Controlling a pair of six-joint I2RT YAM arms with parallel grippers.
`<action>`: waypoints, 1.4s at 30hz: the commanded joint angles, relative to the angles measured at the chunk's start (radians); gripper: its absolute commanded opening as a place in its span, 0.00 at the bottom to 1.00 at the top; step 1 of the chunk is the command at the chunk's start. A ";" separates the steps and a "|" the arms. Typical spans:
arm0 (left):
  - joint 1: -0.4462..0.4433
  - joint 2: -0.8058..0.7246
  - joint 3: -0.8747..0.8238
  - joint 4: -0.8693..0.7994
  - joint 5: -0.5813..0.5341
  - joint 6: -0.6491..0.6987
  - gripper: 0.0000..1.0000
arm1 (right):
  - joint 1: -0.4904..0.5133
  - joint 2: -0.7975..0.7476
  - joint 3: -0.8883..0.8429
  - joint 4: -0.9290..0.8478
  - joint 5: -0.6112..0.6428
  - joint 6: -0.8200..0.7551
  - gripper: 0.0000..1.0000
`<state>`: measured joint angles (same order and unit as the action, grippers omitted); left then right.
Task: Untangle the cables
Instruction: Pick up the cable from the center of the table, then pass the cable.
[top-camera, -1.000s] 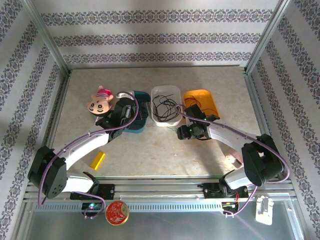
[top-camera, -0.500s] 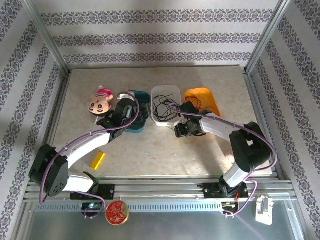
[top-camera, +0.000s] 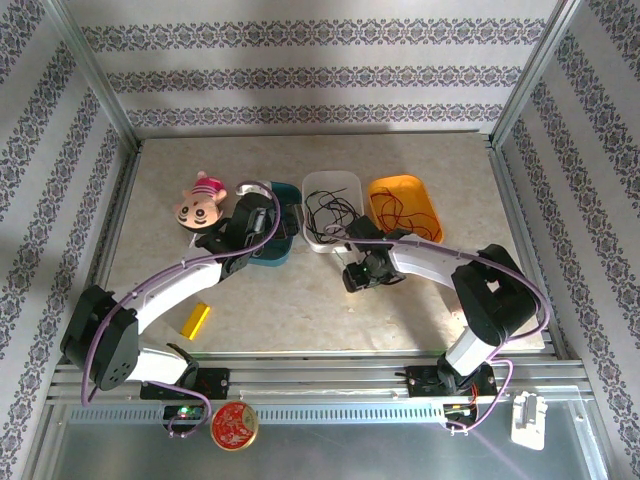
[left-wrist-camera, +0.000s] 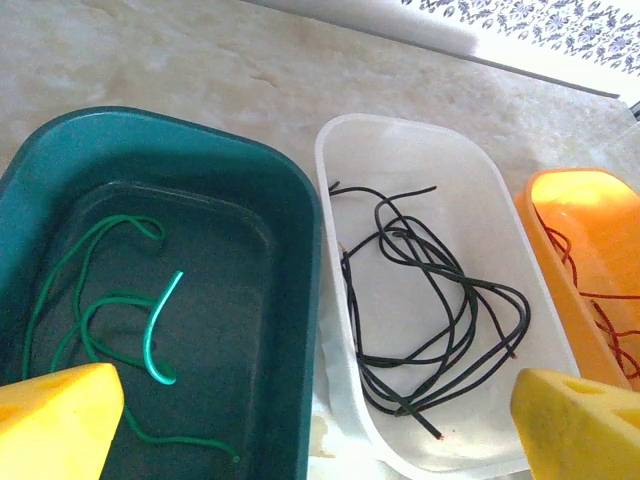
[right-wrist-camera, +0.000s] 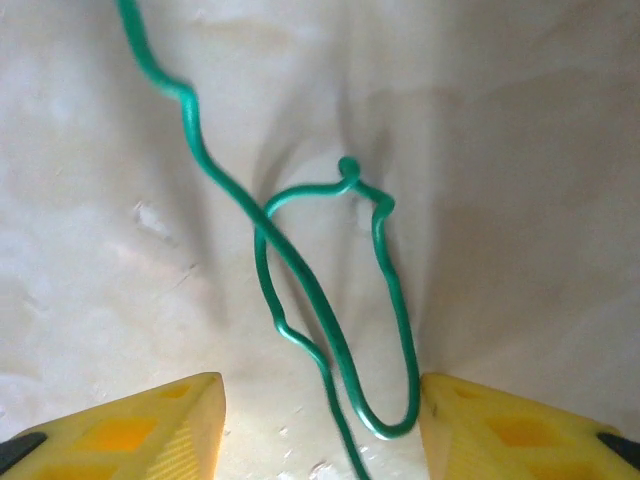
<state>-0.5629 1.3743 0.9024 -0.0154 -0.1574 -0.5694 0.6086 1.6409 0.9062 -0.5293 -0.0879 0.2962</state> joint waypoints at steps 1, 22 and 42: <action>-0.006 0.013 0.026 -0.007 0.024 0.002 0.99 | -0.003 -0.002 -0.026 -0.044 0.007 0.030 0.46; -0.073 0.134 0.069 0.100 0.684 0.085 1.00 | -0.038 -0.390 -0.063 0.101 -0.370 -0.043 0.05; -0.101 0.240 0.132 0.184 0.635 0.076 0.19 | -0.026 -0.427 -0.053 0.157 -0.553 -0.027 0.04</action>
<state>-0.6598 1.5959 1.0107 0.1249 0.5262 -0.4915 0.5739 1.2469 0.8528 -0.4057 -0.5915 0.2779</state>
